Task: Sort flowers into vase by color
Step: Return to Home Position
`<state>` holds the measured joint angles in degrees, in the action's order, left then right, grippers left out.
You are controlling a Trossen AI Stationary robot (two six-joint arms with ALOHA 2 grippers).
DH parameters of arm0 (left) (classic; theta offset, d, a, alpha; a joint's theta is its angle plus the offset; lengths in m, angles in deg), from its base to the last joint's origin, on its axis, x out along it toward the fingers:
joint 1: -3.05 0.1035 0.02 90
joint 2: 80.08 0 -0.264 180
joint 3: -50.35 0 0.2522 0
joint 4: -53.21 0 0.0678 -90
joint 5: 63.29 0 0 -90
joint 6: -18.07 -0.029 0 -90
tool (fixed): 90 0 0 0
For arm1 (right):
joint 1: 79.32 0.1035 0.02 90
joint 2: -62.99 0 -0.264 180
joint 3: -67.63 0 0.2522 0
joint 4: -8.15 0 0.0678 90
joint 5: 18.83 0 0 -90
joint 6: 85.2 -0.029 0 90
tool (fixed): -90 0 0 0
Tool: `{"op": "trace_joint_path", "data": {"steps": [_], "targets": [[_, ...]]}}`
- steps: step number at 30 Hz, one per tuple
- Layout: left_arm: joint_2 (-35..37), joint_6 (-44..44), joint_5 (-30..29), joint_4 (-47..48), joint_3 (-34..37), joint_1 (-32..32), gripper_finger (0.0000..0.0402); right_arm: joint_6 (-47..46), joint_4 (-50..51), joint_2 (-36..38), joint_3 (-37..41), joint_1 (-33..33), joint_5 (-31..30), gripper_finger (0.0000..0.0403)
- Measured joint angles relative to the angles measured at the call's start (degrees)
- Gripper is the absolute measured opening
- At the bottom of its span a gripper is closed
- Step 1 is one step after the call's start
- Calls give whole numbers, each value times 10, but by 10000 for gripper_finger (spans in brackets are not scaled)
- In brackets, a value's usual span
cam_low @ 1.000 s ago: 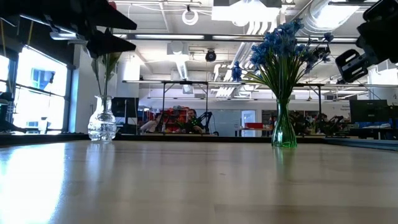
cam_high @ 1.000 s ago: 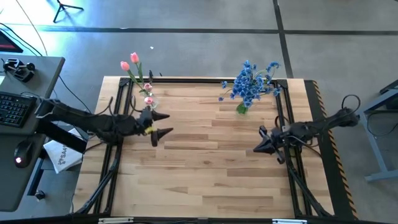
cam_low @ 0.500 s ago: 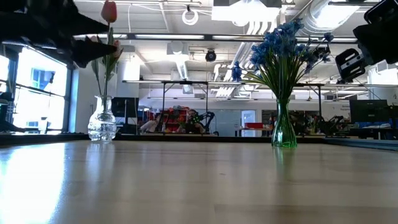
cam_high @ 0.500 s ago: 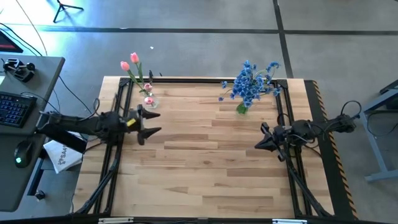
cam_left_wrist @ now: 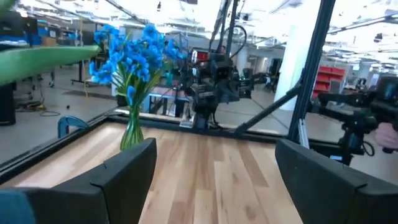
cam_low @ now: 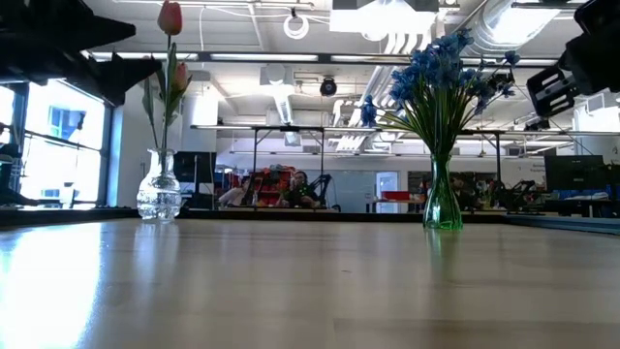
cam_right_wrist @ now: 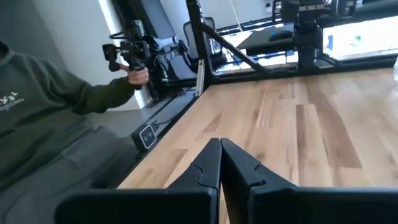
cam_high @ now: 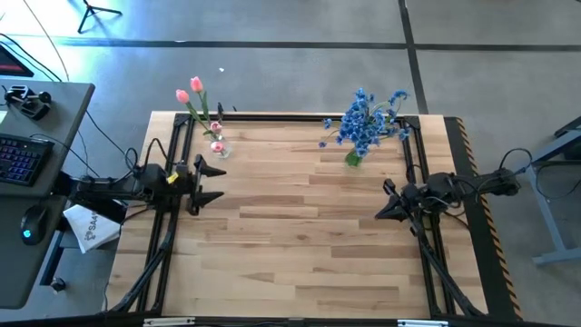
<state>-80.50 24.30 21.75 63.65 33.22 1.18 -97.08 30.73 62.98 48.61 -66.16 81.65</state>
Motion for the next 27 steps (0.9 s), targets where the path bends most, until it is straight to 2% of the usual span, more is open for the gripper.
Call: {"op": "trace_joint_path", "data": {"steps": [10,15,20,27], "targets": [[2,10,-2,-11,28,0,314,19,-49,0,20,-43,-31,0],[2,-11,-1,-22,27,0,314,37,-111,0,43,-61,-34,0],[2,-23,0,-22,27,0,314,65,-128,0,47,-82,-51,0],[2,-44,17,-12,27,0,314,62,-124,0,47,-167,-83,0]]}}
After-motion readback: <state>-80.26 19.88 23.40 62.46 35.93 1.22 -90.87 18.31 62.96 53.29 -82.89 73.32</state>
